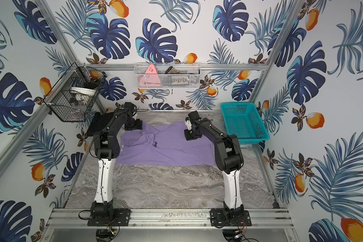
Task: Fold and stack t-shirts
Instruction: Fold the T-shirt.
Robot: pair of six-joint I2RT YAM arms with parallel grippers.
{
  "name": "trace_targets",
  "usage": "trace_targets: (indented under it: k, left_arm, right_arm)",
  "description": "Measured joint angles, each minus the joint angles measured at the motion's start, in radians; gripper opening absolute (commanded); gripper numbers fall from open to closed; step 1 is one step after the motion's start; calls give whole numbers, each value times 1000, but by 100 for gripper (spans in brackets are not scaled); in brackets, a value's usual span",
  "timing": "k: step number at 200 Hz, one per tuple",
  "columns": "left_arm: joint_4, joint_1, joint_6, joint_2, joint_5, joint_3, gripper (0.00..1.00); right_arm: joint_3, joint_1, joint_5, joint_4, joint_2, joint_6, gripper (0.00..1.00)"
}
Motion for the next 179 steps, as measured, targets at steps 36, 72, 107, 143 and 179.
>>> trace_targets:
  k: [36,72,107,143,179]
  left_arm:
    - [7,10,0,0,18,-8,44]
    - [11,20,0,-6,31,-21,28]
    - [17,30,0,-31,46,-21,14]
    - [27,35,0,-70,63,-21,9]
    - [33,37,0,-92,79,-15,9]
  right_arm:
    - [0,6,13,5,0,-7,13]
    - [-11,11,47,19,-4,-22,11]
    - [-33,-12,170,48,-5,-26,13]
    - [40,-47,241,69,51,-27,17]
    - [214,-75,292,84,166,-43,30]
